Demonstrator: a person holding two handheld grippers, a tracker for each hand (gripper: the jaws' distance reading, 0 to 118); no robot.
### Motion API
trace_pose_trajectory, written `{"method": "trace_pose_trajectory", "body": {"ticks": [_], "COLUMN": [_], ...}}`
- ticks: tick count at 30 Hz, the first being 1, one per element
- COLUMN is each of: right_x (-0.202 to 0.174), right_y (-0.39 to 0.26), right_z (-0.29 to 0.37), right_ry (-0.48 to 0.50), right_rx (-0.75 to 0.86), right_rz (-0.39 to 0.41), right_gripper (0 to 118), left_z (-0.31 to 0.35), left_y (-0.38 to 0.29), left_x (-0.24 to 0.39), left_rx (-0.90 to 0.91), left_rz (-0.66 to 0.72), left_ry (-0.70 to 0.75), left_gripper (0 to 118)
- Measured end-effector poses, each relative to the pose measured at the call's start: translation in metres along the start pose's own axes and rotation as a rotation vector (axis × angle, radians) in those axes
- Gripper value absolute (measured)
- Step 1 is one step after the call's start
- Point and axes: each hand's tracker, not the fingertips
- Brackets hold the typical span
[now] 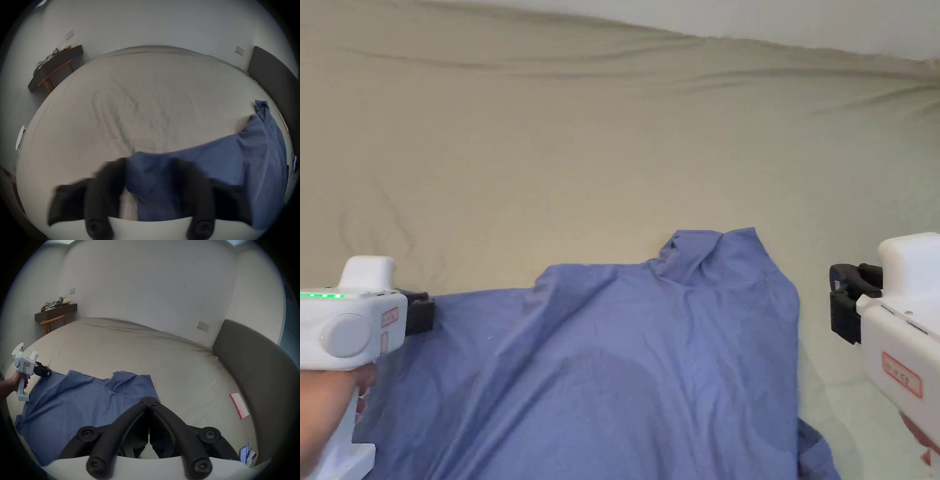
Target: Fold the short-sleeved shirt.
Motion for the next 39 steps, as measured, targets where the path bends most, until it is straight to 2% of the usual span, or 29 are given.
{"method": "trace_pose_trajectory", "body": {"ticks": [1, 3, 5, 6, 7, 8, 9, 10, 11, 15, 19, 21, 22, 23, 24, 25, 26, 28, 29, 34, 38, 39], "right_x": [0.002, 0.007, 0.01, 0.013, 0.015, 0.018, 0.021, 0.024, 0.025, 0.032, 0.024, 0.028, 0.028, 0.028, 0.023, 0.019, 0.01, 0.004, 0.002, 0.023, 0.043, 0.049], "right_y": [0.002, 0.007, 0.01, 0.012, 0.012, 0.011, 0.008, 0.006, 0.004, -0.002, -0.008, -0.001, 0.0, -0.001, -0.001, 0.001, 0.0, -0.002, -0.001, 0.019, 0.038, 0.044], "right_z": [-0.008, -0.033, -0.061, -0.077, -0.091, -0.111, -0.133, -0.152, -0.174, -0.236, -0.257, -0.25, -0.247, -0.241, -0.233, -0.225, -0.218, -0.202, -0.191, -0.112, -0.03, -0.001], "right_ry": [0.0, 0.012, 0.044, 0.048, 0.055, 0.057, 0.059, 0.046, 0.054, 0.046, 0.063, 0.075, 0.104, 0.187, 0.227, 0.156, 0.106, 0.099, 0.063, 0.02, -0.012, -0.02], "right_rx": [-0.011, -0.043, -0.1, -0.117, -0.133, -0.151, -0.178, -0.232, -0.289, -0.391, -0.474, -0.458, -0.473, -0.454, -0.419, -0.402, -0.397, -0.397, -0.369, -0.216, -0.072, -0.021], "right_rz": [0.008, 0.03, 0.048, 0.045, 0.041, 0.032, 0.023, 0.04, 0.054, 0.053, 0.09, 0.01, -0.004, -0.02, -0.013, 0.065, 0.149, 0.184, 0.189, 0.102, 0.064, 0.033], "right_gripper": [2, 2, 3, 5, 23, 50, 85, 105, 105, 105, 105, 105, 98, 80, 52, 6, 6, 6, 5, 6, 6, 6], "left_z": [0.005, 0.021, 0.039, 0.051, 0.062, 0.071, 0.084, 0.094, 0.104, 0.129, 0.139, 0.136, 0.135, 0.134, 0.131, 0.13, 0.13, 0.135, 0.139, 0.174, 0.216, 0.233], "left_y": [0.002, 0.001, 0.004, 0.003, 0.002, 0.001, 0.0, -0.001, -0.002, -0.006, -0.011, -0.015, -0.017, -0.017, -0.019, -0.02, -0.02, -0.022, -0.022, -0.015, -0.005, -0.002], "left_x": [0.005, 0.015, 0.015, 0.015, 0.015, 0.009, 0.007, 0.005, 0.003, 0.0, 0.001, 0.005, 0.006, 0.007, 0.007, 0.007, 0.007, 0.008, 0.008, 0.002, -0.005, -0.006], "left_rx": [0.01, 0.043, 0.075, 0.108, 0.126, 0.154, 0.179, 0.183, 0.183, 0.215, 0.216, 0.214, 0.214, 0.211, 0.205, 0.2, 0.2, 0.21, 0.222, 0.288, 0.383, 0.422], "left_rz": [-0.042, -0.088, -0.074, -0.076, -0.08, -0.082, -0.073, -0.066, -0.066, -0.102, -0.092, -0.112, -0.119, -0.121, -0.116, -0.106, -0.099, -0.094, -0.097, -0.081, -0.06, -0.057], "left_ry": [0.012, 0.049, 0.012, 0.039, 0.065, 0.083, 0.098, 0.088, 0.082, 0.117, 0.106, 0.122, 0.128, 0.128, 0.123, 0.118, 0.115, 0.12, 0.123, 0.146, 0.163, 0.167], "left_gripper": [1, 1, 1, 1, 1, 1, 1, 1, 1, 1, 1, 1, 1, 1, 1, 1, 1, 1, 1, 1, 1, 1]}}
